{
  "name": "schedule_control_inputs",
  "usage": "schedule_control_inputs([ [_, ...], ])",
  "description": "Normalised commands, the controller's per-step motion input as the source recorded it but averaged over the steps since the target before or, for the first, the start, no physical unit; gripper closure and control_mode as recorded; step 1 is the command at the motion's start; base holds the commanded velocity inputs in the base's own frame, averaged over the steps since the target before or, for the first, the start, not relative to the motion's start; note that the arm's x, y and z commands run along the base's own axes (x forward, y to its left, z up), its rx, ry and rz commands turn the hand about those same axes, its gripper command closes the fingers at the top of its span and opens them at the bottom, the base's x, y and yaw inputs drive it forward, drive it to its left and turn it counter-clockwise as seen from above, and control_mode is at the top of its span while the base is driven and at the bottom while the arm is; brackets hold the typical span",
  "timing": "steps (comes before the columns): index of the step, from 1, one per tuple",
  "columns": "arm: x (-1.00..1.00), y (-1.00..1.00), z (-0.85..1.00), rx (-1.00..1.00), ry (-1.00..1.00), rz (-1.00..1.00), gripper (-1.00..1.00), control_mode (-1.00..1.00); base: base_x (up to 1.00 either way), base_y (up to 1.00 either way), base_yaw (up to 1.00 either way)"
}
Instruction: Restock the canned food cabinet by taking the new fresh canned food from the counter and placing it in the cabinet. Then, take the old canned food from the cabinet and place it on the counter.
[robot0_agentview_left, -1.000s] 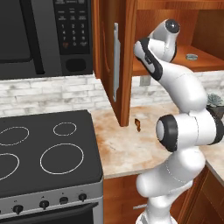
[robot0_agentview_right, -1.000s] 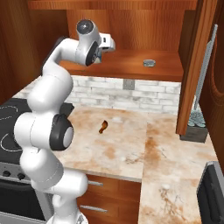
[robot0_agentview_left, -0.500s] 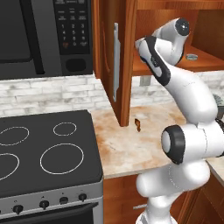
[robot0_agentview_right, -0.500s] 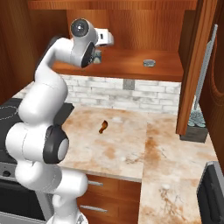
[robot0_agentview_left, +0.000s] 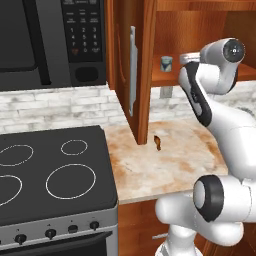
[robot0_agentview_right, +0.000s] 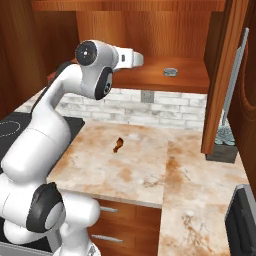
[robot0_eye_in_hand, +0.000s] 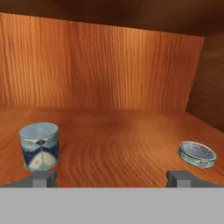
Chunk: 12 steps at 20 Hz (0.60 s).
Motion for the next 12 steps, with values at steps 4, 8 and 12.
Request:
schedule_control_inputs([
  [4, -0.18, -0.93, 0.13, 0.08, 0.19, -0.26, -1.00, -1.00, 0.00, 0.00, 0.00],
  [8, 0.02, -0.52, 0.00, 0.02, 0.11, -0.09, -1.00, -1.00, 0.00, 0.00, 0.00],
  [12, 0.18, -0.29, -0.09, 0.02, 0.07, -0.01, -1.00, -1.00, 0.00, 0.00, 0.00],
])
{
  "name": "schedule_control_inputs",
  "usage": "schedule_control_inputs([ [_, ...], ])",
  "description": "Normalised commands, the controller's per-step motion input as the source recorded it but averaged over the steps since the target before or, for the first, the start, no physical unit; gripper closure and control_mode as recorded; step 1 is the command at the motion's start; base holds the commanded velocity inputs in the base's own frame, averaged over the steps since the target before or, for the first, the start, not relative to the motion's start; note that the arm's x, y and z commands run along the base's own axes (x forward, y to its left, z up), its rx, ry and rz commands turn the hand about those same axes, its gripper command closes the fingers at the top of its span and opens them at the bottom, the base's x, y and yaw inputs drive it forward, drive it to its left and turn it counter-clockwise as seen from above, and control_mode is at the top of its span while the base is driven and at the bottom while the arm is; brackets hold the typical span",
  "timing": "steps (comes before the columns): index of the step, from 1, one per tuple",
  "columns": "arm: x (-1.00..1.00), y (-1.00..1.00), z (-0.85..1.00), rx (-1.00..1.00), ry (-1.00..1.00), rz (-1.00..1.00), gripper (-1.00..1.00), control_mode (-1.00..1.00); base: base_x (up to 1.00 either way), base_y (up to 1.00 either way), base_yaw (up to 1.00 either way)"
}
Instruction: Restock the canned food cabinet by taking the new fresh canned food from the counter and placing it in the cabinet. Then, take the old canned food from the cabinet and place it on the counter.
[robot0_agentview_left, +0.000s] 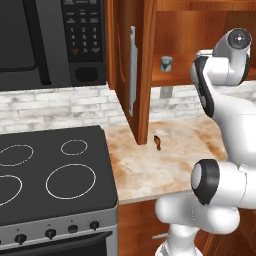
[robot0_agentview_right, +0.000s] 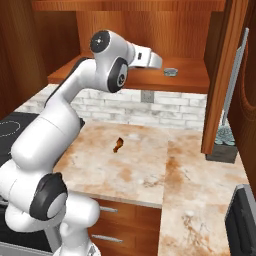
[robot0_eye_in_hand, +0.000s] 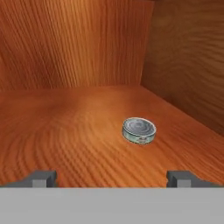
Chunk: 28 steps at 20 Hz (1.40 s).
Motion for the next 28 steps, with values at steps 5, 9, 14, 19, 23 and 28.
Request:
schedule_control_inputs([
  [5, 0.17, -0.43, -0.06, 0.05, 0.28, -0.03, -1.00, -1.00, 0.00, 0.00, 0.00],
  [9, 0.21, -0.29, -0.10, 0.06, 0.19, -0.03, -1.00, -1.00, 0.00, 0.00, 0.00],
  [14, 0.11, -0.39, -0.51, 0.04, 0.01, -0.03, -1.00, -1.00, 0.00, 0.00, 0.00],
  [19, 0.23, -0.33, -0.45, 0.08, -0.07, -0.02, -1.00, -1.00, 0.00, 0.00, 0.00],
  [23, 0.40, -0.06, -0.17, 0.03, 0.00, 0.00, -1.00, -1.00, 0.00, 0.00, 0.00],
  [28, 0.48, 0.00, -0.01, 0.00, 0.00, 0.00, -1.00, -1.00, 0.00, 0.00, 0.00],
])
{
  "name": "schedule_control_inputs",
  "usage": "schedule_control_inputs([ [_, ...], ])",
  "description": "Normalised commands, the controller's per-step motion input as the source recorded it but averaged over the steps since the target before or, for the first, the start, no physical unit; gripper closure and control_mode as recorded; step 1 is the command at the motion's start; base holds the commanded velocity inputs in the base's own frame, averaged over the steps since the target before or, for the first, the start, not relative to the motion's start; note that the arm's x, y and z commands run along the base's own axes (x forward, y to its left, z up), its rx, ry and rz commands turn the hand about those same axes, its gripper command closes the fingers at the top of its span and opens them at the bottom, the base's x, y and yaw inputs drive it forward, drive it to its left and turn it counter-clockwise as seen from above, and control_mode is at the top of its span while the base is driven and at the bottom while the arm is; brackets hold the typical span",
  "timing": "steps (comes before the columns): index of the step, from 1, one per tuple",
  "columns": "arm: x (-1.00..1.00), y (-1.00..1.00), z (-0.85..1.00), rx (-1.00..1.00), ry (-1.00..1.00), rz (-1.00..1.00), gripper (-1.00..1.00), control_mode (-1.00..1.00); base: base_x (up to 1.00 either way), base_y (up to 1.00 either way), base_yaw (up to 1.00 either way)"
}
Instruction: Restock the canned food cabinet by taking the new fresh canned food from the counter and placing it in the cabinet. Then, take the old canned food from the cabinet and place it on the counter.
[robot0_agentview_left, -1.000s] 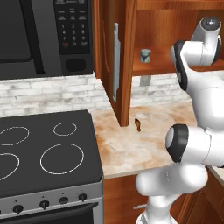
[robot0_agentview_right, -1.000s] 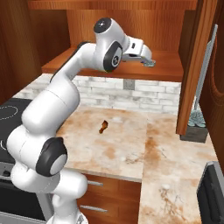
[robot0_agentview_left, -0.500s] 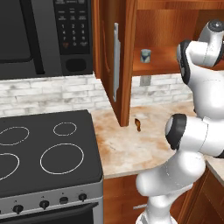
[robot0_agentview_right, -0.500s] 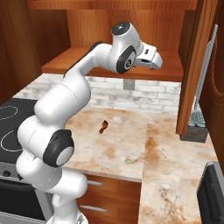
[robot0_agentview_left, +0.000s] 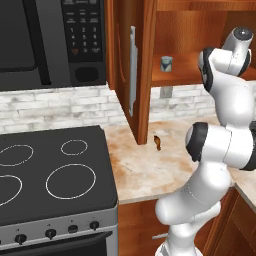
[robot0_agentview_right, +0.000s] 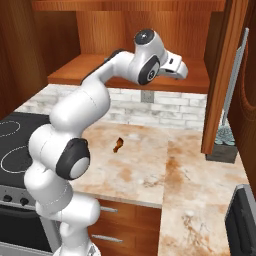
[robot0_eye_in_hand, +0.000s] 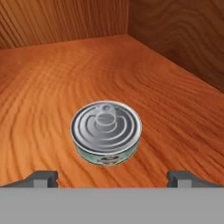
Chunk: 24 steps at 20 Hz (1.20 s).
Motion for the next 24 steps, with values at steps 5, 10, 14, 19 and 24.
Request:
schedule_control_inputs([
  [5, 0.29, -0.08, -0.07, 0.00, 0.00, 0.00, -1.00, -1.00, 0.00, 0.00, 0.00],
  [10, 0.18, -0.11, -0.13, 0.01, 0.00, 0.00, -1.00, -1.00, 0.00, 0.00, 0.00],
  [14, 0.15, -0.09, -0.27, 0.05, 0.00, 0.00, -1.00, -1.00, 0.00, 0.00, 0.00],
  [19, 0.01, -0.05, -0.38, 0.01, 0.00, 0.00, 1.00, -1.00, 0.00, 0.00, 0.00],
  [24, 0.03, 0.00, -0.10, 0.00, -0.01, 0.00, 1.00, -1.00, 0.00, 0.00, 0.00],
])
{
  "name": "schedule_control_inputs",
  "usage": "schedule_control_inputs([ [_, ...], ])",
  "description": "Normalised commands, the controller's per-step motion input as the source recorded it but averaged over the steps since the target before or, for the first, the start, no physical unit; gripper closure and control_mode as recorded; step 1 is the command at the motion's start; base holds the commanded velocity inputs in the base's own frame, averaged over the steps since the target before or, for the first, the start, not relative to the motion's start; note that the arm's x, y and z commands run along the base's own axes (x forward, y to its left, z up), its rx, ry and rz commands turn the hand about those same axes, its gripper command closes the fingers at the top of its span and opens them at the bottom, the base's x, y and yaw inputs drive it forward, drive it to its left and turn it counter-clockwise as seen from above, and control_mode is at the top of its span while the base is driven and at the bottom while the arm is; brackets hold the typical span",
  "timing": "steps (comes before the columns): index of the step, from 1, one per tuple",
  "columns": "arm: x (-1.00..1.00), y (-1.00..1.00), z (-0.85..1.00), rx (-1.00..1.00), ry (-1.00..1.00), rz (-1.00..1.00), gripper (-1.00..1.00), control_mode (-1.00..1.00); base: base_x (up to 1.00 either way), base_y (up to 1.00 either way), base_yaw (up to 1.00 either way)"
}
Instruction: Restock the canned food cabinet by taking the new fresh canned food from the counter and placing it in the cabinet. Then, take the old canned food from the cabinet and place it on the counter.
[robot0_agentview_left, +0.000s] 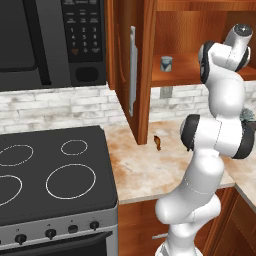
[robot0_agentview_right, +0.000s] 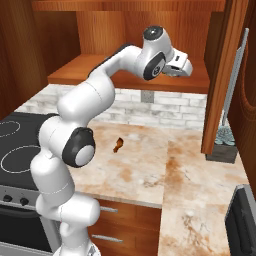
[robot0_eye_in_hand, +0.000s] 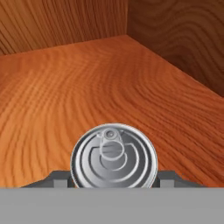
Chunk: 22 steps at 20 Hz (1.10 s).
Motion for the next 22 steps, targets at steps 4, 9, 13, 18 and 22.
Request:
schedule_control_inputs([
  [4, -0.23, 0.00, 0.00, 0.00, -0.01, 0.00, 1.00, -1.00, 0.00, 0.00, 0.00],
  [9, -0.93, 0.03, 0.05, 0.00, -0.19, 0.00, 1.00, -1.00, 0.00, 0.00, 0.00],
  [13, -1.00, 0.26, 0.36, 0.00, -0.25, 0.02, 1.00, -1.00, 0.00, 0.00, 0.00],
  [18, -1.00, 0.42, 0.32, -0.02, -0.16, 0.07, 1.00, -1.00, 0.00, 0.00, 0.00],
  [22, -1.00, 0.36, -0.49, -0.11, -0.05, 0.13, 1.00, -1.00, 0.00, 0.00, 0.00],
])
